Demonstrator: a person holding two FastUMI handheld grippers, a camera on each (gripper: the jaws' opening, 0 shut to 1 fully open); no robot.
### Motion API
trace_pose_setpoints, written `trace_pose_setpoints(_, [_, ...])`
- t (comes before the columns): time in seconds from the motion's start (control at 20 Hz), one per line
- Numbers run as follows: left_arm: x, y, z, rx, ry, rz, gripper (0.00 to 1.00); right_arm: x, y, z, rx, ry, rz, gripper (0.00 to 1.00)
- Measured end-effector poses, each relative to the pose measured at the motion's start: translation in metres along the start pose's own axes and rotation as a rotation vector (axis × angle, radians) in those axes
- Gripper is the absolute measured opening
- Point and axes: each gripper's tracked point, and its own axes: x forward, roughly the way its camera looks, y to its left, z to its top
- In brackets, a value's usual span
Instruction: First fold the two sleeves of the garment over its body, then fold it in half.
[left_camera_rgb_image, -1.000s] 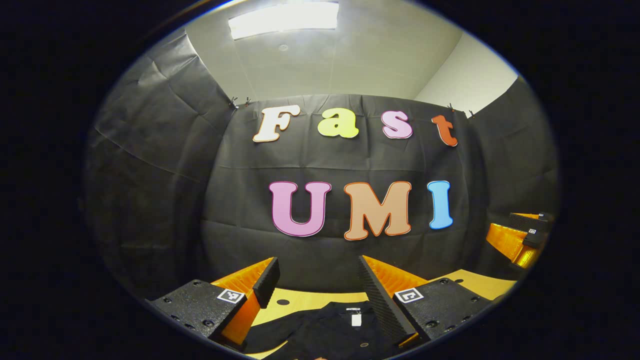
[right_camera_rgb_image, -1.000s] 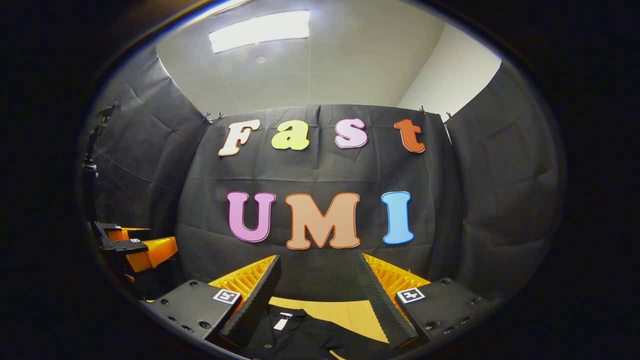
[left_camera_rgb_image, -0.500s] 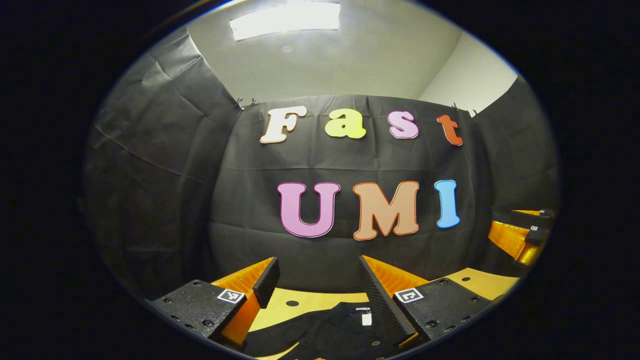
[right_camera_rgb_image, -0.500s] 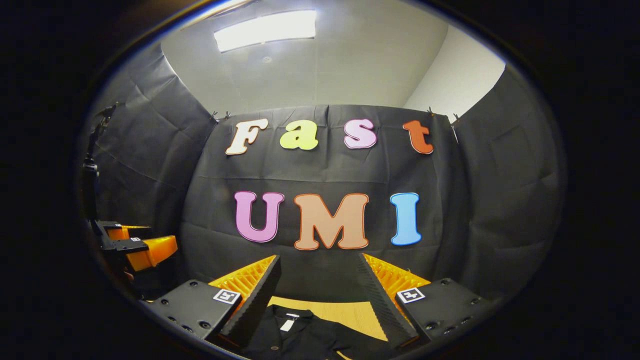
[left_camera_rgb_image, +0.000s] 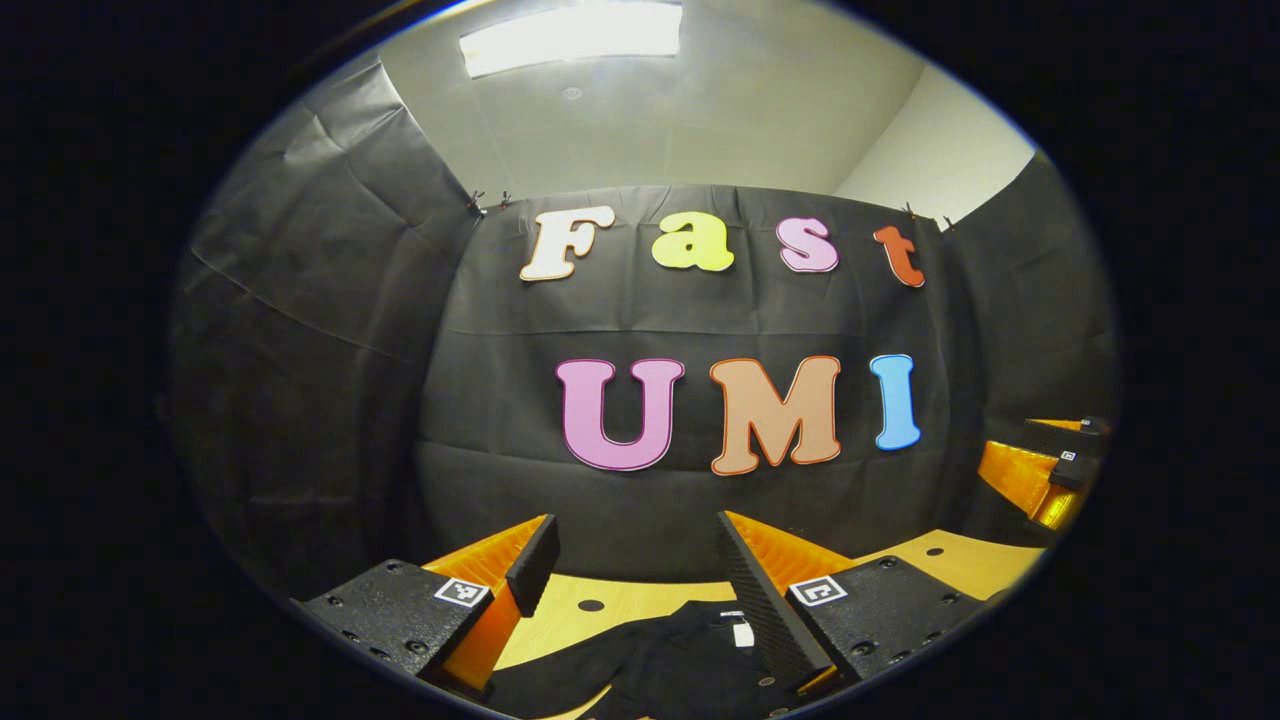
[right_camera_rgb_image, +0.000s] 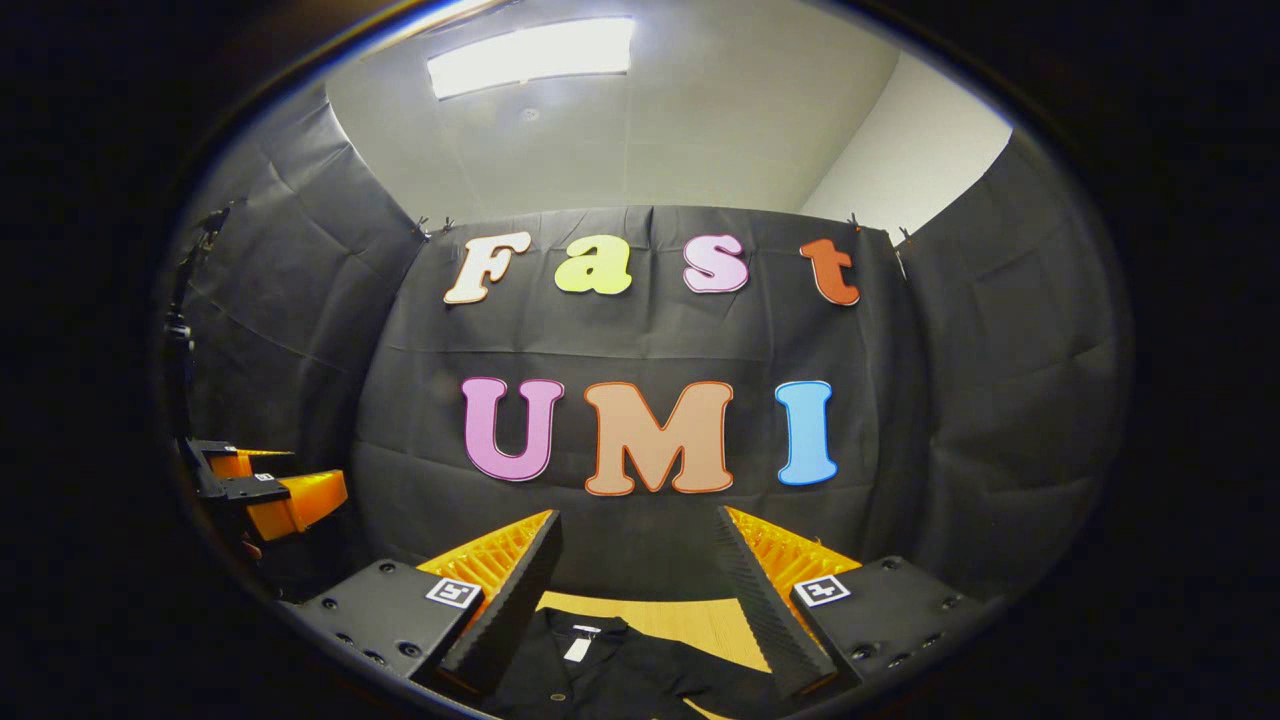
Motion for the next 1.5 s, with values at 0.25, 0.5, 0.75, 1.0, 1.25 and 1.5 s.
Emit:
trace_pose_setpoints(0.25, [0.003,0.004,-0.001,-0.002,-0.009,-0.011,0.93,0.002,0.002,-0.004,-0.012,0.005,-0.018,0.99])
trace_pose_setpoints(0.5, [0.003,0.004,-0.005,-0.013,0.002,-0.008,0.92,0.009,-0.017,-0.008,-0.035,0.016,-0.052,0.99])
trace_pose_setpoints(0.75, [0.004,-0.002,-0.001,-0.016,-0.002,0.011,0.93,0.02,-0.068,-0.025,-0.054,0.063,-0.126,0.99])
trace_pose_setpoints(1.0, [0.0,-0.01,0.001,-0.01,-0.004,0.031,0.92,0.031,-0.131,-0.055,-0.118,0.149,-0.213,0.99])
trace_pose_setpoints(1.25, [-0.002,-0.02,0.001,0.01,0.0,0.042,0.92,0.031,-0.198,-0.107,-0.175,0.286,-0.31,0.99])
trace_pose_setpoints(1.5, [-0.002,-0.031,-0.001,0.015,0.01,0.046,0.92,0.019,-0.248,-0.17,-0.203,0.477,-0.35,0.98])
